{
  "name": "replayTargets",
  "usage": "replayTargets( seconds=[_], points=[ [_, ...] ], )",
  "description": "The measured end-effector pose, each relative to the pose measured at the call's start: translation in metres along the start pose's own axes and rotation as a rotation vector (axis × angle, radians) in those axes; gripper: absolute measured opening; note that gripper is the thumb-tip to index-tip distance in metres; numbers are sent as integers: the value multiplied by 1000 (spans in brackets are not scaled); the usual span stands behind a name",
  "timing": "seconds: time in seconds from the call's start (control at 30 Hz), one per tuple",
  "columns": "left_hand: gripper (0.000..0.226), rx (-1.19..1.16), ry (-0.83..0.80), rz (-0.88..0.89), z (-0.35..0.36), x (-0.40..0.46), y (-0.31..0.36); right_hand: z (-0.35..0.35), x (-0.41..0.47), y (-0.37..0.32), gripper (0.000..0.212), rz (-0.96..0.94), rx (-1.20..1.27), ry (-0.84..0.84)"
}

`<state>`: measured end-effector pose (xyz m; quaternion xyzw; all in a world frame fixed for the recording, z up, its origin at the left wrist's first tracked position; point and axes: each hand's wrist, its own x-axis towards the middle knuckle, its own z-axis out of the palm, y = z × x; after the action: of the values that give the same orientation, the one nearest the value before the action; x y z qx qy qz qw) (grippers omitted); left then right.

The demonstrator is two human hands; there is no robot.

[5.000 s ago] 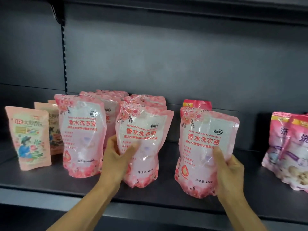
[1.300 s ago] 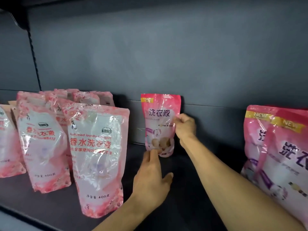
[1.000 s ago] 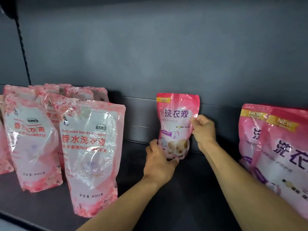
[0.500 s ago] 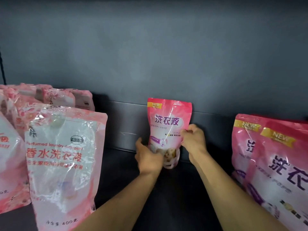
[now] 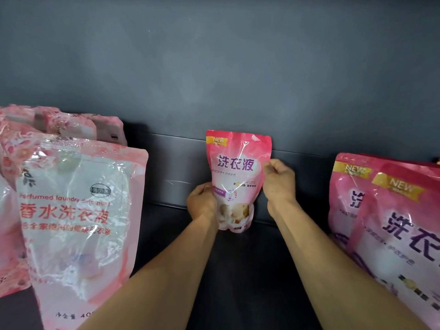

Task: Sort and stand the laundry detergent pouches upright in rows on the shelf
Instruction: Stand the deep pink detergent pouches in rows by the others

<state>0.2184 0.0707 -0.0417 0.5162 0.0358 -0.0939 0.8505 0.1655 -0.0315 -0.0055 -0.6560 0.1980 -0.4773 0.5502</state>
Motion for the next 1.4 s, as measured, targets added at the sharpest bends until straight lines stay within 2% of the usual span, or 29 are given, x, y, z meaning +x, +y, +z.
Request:
replayTargets(
  seconds=[0.27, 0.4, 0.5, 0.53, 0.67, 0.73, 0.83, 1.03, 1.23, 1.4],
  points=[
    [26, 71, -25, -47, 6, 9, 5, 2, 1, 8, 27, -35, 62, 102],
    [30, 66, 22, 38, 5, 4, 0, 2, -3, 9, 25, -61, 62, 74],
    [22, 147, -23, 72, -5, -3, -11, -1, -8, 12, 16, -34, 46, 32],
    [26, 184, -57, 84, -9, -4, -17, -3, -11, 14, 14, -13, 37, 10],
    [69, 639, -150, 262, -19, -15, -36, -6, -18, 25, 15, 3, -149, 4],
    [73, 848, -153, 342, -20, -20, -38, -7, -20, 25, 21, 7, -227, 19],
    [74, 965, -141, 381, -17, -20, -40, -9, -18, 23, 18, -8, -291, 59],
    [82, 1042, -109, 445, -8, -15, -50, -12, -13, 21, 24, 8, -313, 133],
    [92, 1054, -124, 460, -9, -12, -52, -10, -16, 20, 20, 9, -314, 189],
    [79, 1059, -103, 479, -10, -11, -53, -10, -19, 16, 20, 15, -302, 209]
  ],
)
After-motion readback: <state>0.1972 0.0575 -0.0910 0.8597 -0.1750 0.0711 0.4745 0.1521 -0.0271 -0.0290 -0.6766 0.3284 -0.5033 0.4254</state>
